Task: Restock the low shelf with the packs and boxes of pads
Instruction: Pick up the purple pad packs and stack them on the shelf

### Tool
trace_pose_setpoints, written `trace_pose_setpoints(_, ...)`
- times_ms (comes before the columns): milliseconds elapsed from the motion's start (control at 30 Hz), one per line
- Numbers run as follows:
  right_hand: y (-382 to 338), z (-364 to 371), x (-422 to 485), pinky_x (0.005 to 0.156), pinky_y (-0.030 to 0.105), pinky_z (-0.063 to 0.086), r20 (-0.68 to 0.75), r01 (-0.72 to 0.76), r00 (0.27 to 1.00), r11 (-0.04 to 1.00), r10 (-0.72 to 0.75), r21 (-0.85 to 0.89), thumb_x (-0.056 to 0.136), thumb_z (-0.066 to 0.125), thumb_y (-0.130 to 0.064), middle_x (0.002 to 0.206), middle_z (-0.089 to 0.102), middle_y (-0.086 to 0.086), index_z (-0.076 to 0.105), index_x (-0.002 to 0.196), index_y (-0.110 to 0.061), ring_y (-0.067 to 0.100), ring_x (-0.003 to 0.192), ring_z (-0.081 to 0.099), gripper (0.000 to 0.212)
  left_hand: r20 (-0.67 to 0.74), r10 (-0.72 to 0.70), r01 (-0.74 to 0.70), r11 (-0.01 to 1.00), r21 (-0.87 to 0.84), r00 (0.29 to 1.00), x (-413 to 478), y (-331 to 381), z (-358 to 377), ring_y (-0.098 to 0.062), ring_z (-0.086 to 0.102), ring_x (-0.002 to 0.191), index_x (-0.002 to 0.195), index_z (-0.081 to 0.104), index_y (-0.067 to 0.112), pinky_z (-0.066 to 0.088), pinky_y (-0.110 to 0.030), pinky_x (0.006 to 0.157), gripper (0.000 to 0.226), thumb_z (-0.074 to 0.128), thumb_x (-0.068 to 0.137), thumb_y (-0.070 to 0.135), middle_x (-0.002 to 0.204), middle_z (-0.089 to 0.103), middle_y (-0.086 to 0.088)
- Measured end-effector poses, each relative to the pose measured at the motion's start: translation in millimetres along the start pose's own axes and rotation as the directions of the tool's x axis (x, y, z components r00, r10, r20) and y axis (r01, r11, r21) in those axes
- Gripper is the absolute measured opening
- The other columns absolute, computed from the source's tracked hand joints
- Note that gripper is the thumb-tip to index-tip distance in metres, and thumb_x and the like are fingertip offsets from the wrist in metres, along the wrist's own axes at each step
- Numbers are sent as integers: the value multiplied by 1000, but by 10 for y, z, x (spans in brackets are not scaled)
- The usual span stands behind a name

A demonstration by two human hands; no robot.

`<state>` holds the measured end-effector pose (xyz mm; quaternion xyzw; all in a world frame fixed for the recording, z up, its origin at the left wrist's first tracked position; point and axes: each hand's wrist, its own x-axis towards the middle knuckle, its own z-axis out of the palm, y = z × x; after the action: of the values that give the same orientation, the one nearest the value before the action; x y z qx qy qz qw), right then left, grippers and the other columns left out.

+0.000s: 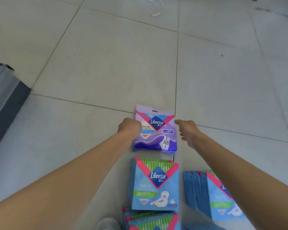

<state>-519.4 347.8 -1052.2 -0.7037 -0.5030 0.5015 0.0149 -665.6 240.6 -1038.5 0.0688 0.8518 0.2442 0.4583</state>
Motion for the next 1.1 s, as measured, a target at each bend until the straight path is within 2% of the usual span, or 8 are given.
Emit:
trace_pose_setpoints(67,59,70,124,66,30,37,-16,-9,1000,999,8,-34,91,57,-22,104,59,17,53,106,2,25,86,51,28,20,22,-23,998,54,1000,95,-28,111,-30,59,109,121,53,-1,45,-27,70,30,45,95,11,124,59,-16)
trace_pose_setpoints(200,134,228,242,55,28,38,-43,-23,999,999,21,-34,84,67,-12,83,55,16,48,75,-6,25,72,52,22,74,93,-98,993,73,993,154,-100,201,-32,59,110,121,55,1,43,-28,75,32,49,91,10,123,60,-17)
trace_pose_setpoints(367,50,327,24,51,25,33,-60,53,997,999,-53,-15,78,70,-4,80,48,12,52,90,-5,22,63,45,22,76,110,-111,994,6,991,35,-115,67,-31,58,111,120,57,3,47,-30,85,32,52,88,10,122,61,-15)
trace_pose_setpoints(567,-545,216,-806,77,38,55,-102,258,961,966,-255,11,70,79,-3,95,61,11,54,99,-5,29,87,62,38,-94,215,-226,966,-128,972,-420,105,-544,-33,62,103,113,61,3,49,-34,79,33,54,81,5,111,66,-15)
trace_pose_setpoints(800,-1564,-34,-2302,63,28,44,-192,706,687,706,-701,-51,65,84,-10,99,60,4,54,101,-7,21,85,56,47,-384,376,-500,810,-305,843,-1617,395,-1788,-21,65,94,110,59,9,49,-27,70,39,51,75,-5,107,68,-5)
trace_pose_setpoints(867,-1781,-39,-2763,70,33,50,-208,776,616,631,-760,-4,63,86,-12,101,62,5,53,98,-11,22,88,59,48,-490,405,-593,737,-326,772,-2026,386,-2164,-20,65,91,104,57,12,51,-28,71,37,51,73,-8,104,68,-3)
trace_pose_setpoints(1000,-2130,40,-3666,71,31,48,-205,877,480,475,-853,75,63,86,-13,94,57,-1,47,92,-16,19,85,58,49,-642,454,-717,661,-222,617,-2762,249,-2875,-19,64,97,104,52,19,56,-38,82,35,57,78,-3,108,66,-1)
trace_pose_setpoints(1100,-2335,221,-4220,73,32,49,-174,913,404,386,-898,129,60,87,-10,90,57,-3,48,89,-18,20,85,58,49,-730,451,-748,652,-122,513,-3205,36,-3348,-15,61,96,111,53,19,55,-34,78,34,60,83,3,108,63,4)
